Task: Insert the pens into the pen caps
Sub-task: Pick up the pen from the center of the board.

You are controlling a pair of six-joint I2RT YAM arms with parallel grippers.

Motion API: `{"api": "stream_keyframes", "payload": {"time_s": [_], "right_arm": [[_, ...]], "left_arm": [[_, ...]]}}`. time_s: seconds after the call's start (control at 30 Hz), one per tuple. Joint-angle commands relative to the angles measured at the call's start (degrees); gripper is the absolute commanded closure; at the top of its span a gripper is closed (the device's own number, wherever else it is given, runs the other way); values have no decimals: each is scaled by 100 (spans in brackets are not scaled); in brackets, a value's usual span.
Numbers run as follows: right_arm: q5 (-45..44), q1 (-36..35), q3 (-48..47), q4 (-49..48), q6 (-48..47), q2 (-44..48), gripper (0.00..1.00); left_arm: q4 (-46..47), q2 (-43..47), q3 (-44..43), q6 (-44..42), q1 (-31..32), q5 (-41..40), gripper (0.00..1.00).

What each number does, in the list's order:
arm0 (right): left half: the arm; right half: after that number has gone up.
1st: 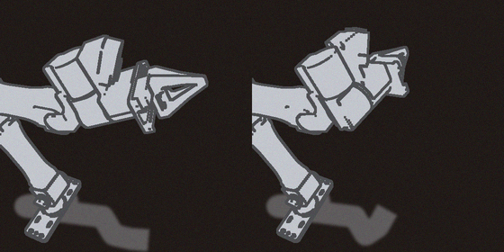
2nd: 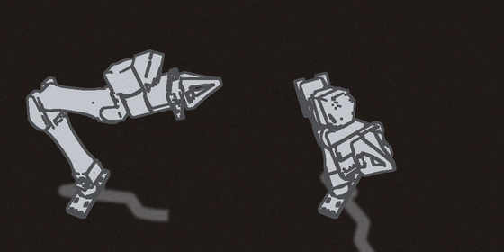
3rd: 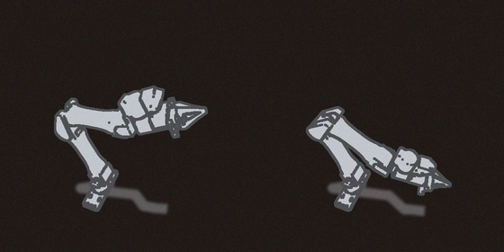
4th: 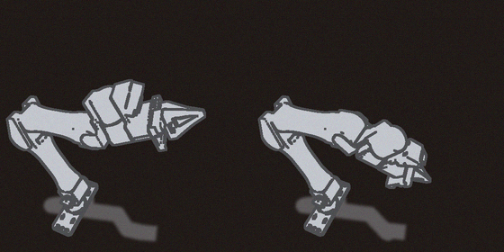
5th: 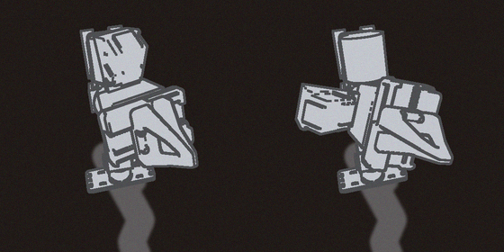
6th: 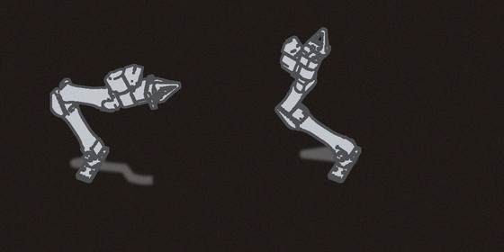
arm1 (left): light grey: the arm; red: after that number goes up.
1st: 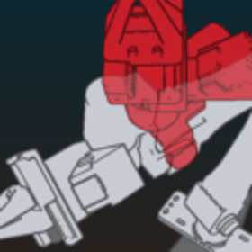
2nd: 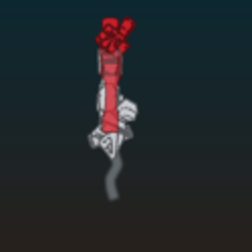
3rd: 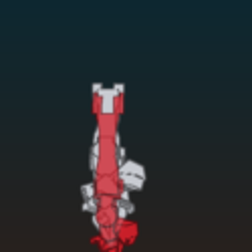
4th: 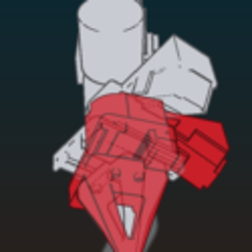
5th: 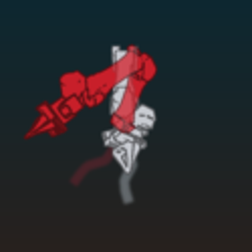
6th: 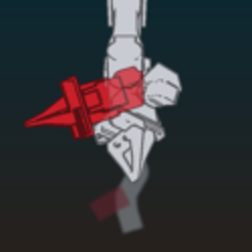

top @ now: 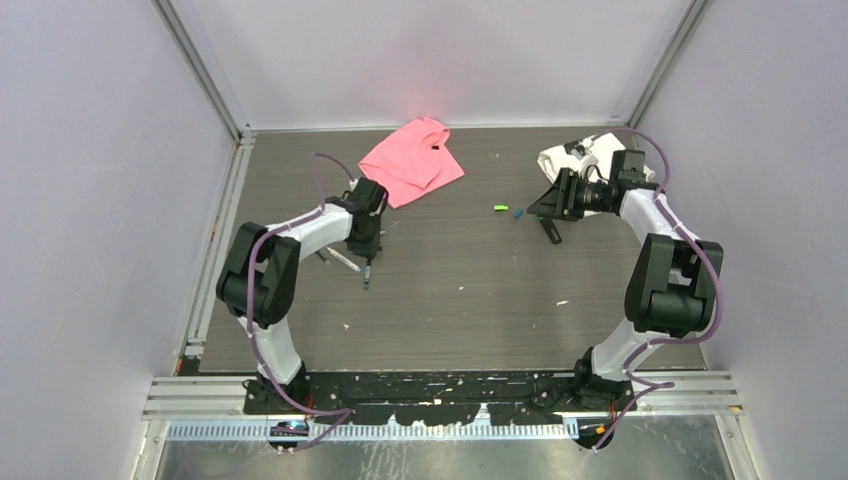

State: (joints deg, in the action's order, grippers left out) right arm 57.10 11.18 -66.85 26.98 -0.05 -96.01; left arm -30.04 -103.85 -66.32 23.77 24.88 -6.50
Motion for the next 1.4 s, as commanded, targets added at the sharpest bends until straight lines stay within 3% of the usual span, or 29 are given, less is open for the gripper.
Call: {"api": "stream_keyframes", "payload": {"time_s": [0.0, 0.2, 0.33, 0.5, 0.7, 0.97, 1.2, 1.37], "right_arm": [[249, -65, -10, 9, -129, 247, 42], [429, -310, -17, 299, -477, 301, 43], [573, -858, -83, 446, -600, 310, 43], [640, -1665, -421, 545, -395, 230, 42], [472, -2354, -862, 71, 770, 132, 40], [602, -2962, -1005, -1321, 2664, -56, 35], [312, -3326, -1171, -1552, 2954, -226, 34], [202, -3511, -1216, -1947, 3328, -313, 41]], "left_arm": [[142, 477, -94, 262, -19, 611, 99], [1195, 1436, 405, 743, -19, 1918, 99], [3181, 2190, 1269, 1721, -19, 2490, 99], [5284, 2424, 1919, 3048, -19, 2704, 99], [6959, 2260, 2242, 4287, -6, 2623, 99], [7293, 2268, 2215, 4415, 169, 2261, 99], [7409, 2173, 2137, 4533, 333, 2119, 99], [7443, 2168, 2089, 4542, 411, 1969, 99]]}}
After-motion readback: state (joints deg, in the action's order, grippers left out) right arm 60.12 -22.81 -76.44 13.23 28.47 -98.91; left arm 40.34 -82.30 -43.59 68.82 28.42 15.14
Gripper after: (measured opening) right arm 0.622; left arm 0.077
